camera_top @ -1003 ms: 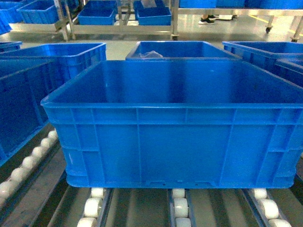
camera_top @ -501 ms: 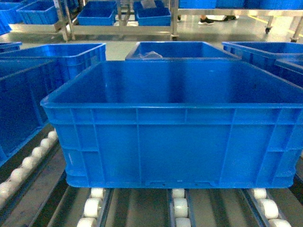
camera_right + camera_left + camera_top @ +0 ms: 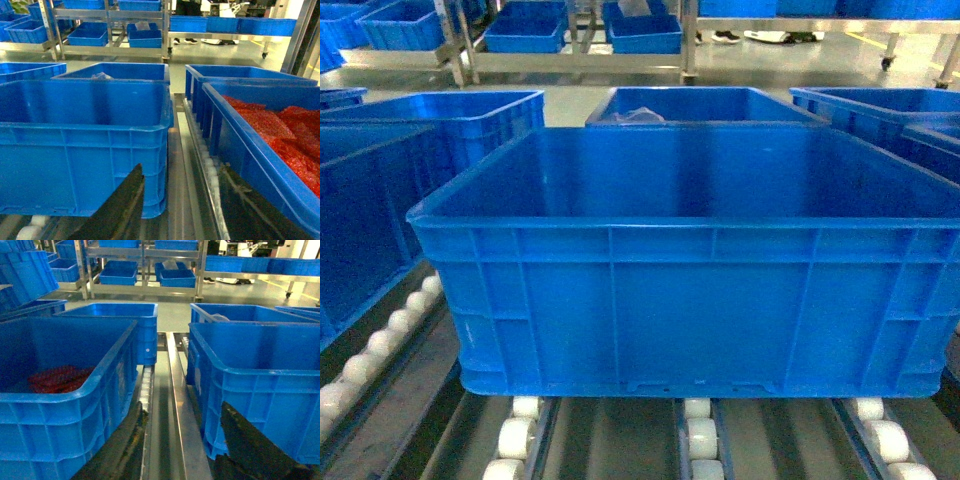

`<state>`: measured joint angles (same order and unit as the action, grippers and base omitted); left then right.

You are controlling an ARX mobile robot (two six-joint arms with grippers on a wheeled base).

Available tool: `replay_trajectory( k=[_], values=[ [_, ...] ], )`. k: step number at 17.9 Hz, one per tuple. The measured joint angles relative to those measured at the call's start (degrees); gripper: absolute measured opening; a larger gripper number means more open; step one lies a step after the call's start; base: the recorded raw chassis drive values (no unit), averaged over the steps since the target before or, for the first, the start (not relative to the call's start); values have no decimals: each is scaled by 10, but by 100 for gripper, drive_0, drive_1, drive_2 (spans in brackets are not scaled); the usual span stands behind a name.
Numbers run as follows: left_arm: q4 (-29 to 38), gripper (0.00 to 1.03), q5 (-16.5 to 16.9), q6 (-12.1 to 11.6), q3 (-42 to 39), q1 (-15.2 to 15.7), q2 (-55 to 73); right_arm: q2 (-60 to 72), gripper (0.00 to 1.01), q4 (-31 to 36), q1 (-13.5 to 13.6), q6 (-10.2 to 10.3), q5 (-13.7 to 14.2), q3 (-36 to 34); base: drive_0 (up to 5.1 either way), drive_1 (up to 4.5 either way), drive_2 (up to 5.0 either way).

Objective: Place box next to blue box on left shelf

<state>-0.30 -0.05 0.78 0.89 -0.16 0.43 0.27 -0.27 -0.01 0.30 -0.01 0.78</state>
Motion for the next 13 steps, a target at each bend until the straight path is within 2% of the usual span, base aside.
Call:
replay_trajectory(
  k=[1, 5, 13],
  values=[
    [0, 51, 0, 0, 0, 0, 0, 0, 49, 0, 0, 0, 0, 0, 0, 0, 0],
    [0, 100, 0, 0, 0, 0, 0, 0, 100, 0, 0, 0, 0, 0, 0, 0, 0],
    [0, 98, 0, -1, 0, 0, 0, 0, 98, 0, 0, 0, 0, 0, 0, 0, 0]
  ],
)
